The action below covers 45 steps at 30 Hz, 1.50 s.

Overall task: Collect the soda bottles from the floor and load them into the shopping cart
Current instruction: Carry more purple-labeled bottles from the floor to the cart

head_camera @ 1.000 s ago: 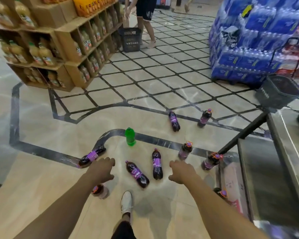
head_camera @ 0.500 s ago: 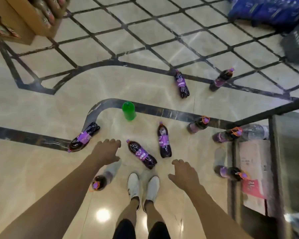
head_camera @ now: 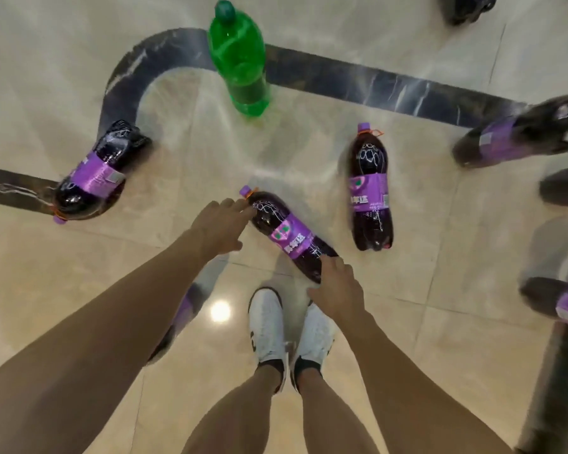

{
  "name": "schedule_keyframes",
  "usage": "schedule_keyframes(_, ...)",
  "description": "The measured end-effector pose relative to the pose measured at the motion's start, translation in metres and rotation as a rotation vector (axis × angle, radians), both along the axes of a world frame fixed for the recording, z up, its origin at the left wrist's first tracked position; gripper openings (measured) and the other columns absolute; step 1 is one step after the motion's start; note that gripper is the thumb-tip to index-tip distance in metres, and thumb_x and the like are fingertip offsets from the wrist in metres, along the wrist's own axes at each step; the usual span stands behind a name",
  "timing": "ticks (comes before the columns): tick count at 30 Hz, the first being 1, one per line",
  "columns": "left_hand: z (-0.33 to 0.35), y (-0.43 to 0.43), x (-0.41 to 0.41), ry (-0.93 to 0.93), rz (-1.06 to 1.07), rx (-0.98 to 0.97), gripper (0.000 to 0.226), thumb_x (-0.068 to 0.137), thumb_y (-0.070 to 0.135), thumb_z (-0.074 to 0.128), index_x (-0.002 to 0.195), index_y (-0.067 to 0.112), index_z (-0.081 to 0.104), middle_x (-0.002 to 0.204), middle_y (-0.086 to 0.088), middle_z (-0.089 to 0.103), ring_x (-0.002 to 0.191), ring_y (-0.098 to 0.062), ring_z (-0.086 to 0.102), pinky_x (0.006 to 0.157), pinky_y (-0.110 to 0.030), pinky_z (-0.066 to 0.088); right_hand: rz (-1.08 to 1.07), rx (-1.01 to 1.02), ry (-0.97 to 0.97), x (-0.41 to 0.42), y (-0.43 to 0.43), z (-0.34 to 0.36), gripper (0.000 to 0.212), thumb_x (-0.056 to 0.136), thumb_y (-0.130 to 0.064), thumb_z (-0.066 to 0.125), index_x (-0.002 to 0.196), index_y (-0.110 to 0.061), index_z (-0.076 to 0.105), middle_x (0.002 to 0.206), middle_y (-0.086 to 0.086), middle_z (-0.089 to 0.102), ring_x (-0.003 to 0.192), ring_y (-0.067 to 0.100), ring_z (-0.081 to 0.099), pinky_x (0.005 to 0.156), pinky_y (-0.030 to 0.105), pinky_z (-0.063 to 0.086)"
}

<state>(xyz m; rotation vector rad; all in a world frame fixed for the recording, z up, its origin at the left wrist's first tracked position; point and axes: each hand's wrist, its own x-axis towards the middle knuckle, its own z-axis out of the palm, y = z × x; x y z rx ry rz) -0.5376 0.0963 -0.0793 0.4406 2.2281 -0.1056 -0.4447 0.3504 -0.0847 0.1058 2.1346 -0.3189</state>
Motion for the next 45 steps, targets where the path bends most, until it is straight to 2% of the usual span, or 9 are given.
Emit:
schedule_keyframes(4, -0.078, 0.002, -0.016, 0.059, -0.119, 0.041, 0.111, 0.074, 0.042, 0.087, 0.160, 0.023, 0.019, 0.166, -0.007, 0.022, 0.148, -0.029, 0.032, 0.113, -0.041, 0.035, -0.041, 0.008, 0.052, -0.007, -0.012, -0.079, 0.107, 0.079, -0.050, 0.084, 0.160, -0.019, 0.021, 0.157, 0.008, 0.032, 0.144, 0.033, 0.033, 0.110, 0.052, 0.044)
schedule_keyframes(9, -0.135, 0.018, -0.036, 0.046, -0.258, 0.082, 0.124, 0.063, 0.045, 0.092, 0.159, 0.016, 0.018, 0.161, -0.013, 0.026, 0.147, -0.032, 0.031, 0.118, -0.043, 0.033, -0.085, 0.027, 0.079, -0.021, -0.014, -0.129, 0.105, 0.073, -0.054, 0.085, 0.153, -0.022, 0.026, 0.147, 0.007, 0.041, 0.136, 0.032, 0.042, 0.107, 0.055, 0.041)
schedule_keyframes(14, -0.146, 0.027, -0.059, 0.043, -0.344, 0.179, 0.108, 0.054, 0.042, 0.087, 0.146, 0.013, 0.037, 0.140, -0.009, 0.051, 0.119, -0.030, 0.055, 0.094, -0.046, 0.052, -0.063, -0.036, 0.029, -0.039, 0.002, -0.140, 0.098, 0.068, -0.056, 0.085, 0.146, -0.023, 0.034, 0.134, 0.004, 0.049, 0.125, 0.029, 0.050, 0.099, 0.050, 0.049)
schedule_keyframes(19, -0.109, 0.030, -0.052, 0.047, -0.336, 0.118, 0.100, 0.056, 0.052, 0.083, 0.139, 0.019, 0.037, 0.128, -0.002, 0.054, 0.105, -0.023, 0.057, 0.080, -0.040, 0.057, 0.016, -0.073, 0.055, -0.045, 0.008, -0.109, 0.091, 0.069, -0.058, 0.083, 0.139, -0.023, 0.037, 0.126, 0.002, 0.051, 0.117, 0.026, 0.053, 0.091, 0.045, 0.051)
schedule_keyframes(24, 0.011, 0.025, -0.044, 0.107, -0.263, 0.126, 0.095, 0.055, 0.054, 0.083, 0.132, 0.015, 0.043, 0.120, -0.005, 0.054, 0.100, -0.024, 0.058, 0.073, -0.039, 0.058, 0.127, -0.086, 0.113, -0.063, 0.018, 0.003, 0.098, 0.066, -0.057, 0.086, 0.143, -0.021, 0.037, 0.129, 0.004, 0.052, 0.117, 0.028, 0.055, 0.091, 0.045, 0.052)
schedule_keyframes(29, 0.202, 0.027, -0.049, 0.143, -0.202, 0.122, 0.093, 0.053, 0.052, 0.082, 0.129, 0.015, 0.042, 0.116, -0.004, 0.051, 0.093, -0.024, 0.059, 0.065, -0.040, 0.058, 0.181, -0.079, 0.180, -0.078, 0.022, 0.186, 0.105, 0.067, -0.055, 0.088, 0.150, -0.020, 0.034, 0.134, 0.005, 0.052, 0.120, 0.029, 0.055, 0.096, 0.048, 0.052)
schedule_keyframes(36, 0.465, 0.038, -0.038, 0.231, -0.129, 0.215, 0.094, 0.058, 0.054, 0.084, 0.131, 0.016, 0.040, 0.124, -0.006, 0.055, 0.102, -0.025, 0.060, 0.076, -0.037, 0.053, 0.176, -0.082, 0.237, -0.082, 0.039, 0.443, 0.103, 0.064, -0.056, 0.085, 0.149, -0.027, 0.036, 0.139, 0.003, 0.051, 0.124, 0.030, 0.051, 0.102, 0.047, 0.046)
schedule_keyframes(41, 0.576, 0.048, -0.018, 0.286, -0.108, 0.266, 0.096, 0.063, 0.057, 0.084, 0.138, 0.018, 0.038, 0.129, -0.005, 0.058, 0.108, -0.021, 0.059, 0.085, -0.036, 0.053, 0.211, -0.041, 0.298, -0.074, 0.056, 0.564, 0.109, 0.061, -0.058, 0.086, 0.153, -0.029, 0.034, 0.140, 0.002, 0.051, 0.124, 0.028, 0.051, 0.100, 0.046, 0.045)
schedule_keyframes(45, 0.623, 0.064, -0.002, 0.313, -0.130, 0.260, 0.103, 0.063, 0.059, 0.084, 0.143, 0.016, 0.035, 0.135, -0.008, 0.056, 0.116, -0.025, 0.057, 0.092, -0.041, 0.054, 0.210, -0.032, 0.306, -0.060, 0.070, 0.617, 0.109, 0.062, -0.058, 0.087, 0.153, -0.028, 0.034, 0.139, 0.003, 0.052, 0.123, 0.029, 0.052, 0.100, 0.046, 0.047)
